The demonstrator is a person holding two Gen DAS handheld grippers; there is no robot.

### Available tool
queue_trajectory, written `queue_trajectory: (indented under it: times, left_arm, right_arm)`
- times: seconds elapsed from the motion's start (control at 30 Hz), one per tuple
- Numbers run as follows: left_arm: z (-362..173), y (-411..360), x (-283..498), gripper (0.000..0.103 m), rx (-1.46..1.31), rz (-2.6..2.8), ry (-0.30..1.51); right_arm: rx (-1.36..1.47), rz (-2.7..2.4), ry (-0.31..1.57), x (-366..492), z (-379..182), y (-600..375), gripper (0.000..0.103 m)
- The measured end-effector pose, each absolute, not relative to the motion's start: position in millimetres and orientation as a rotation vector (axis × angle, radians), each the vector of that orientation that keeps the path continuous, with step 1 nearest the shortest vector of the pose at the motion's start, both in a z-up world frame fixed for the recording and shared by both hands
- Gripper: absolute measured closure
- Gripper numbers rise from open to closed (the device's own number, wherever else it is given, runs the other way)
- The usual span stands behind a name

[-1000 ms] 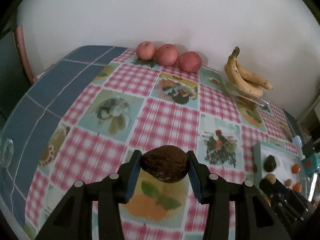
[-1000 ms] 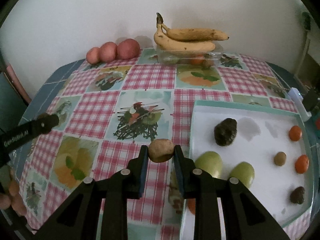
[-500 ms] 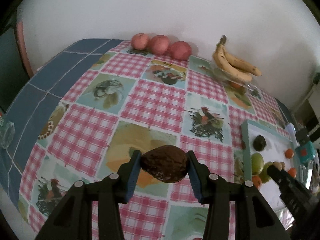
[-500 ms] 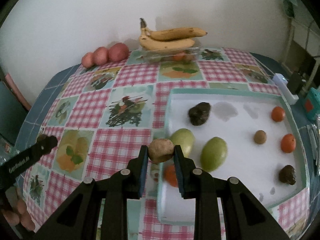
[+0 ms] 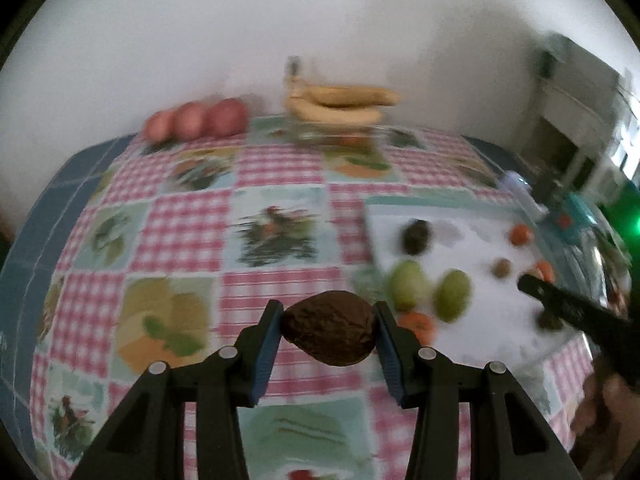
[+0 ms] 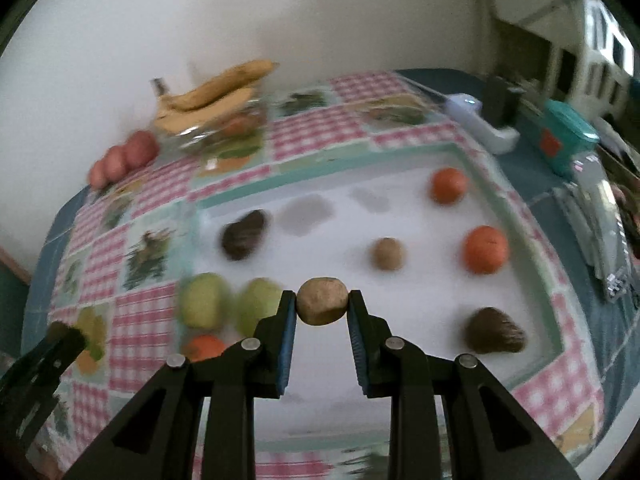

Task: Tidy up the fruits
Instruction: 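Carry the kiwi and dark brown fruit over the white tray with both tools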

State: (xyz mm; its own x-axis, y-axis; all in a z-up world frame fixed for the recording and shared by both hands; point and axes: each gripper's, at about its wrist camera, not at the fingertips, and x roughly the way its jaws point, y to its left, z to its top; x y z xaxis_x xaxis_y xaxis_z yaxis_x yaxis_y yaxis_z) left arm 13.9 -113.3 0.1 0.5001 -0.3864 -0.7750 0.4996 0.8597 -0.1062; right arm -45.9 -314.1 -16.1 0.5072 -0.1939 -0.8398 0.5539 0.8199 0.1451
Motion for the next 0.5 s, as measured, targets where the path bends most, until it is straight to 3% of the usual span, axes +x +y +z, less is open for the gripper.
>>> queue_trajectory:
  times: [0.5]
  left_arm:
    - [-35.0,-202.5,-44.5,0.055,0.397,-0.773,0.955]
  right_arm:
    - [0.518,-0.563,0.979,-74.2,-36.4,-369.8,0.076]
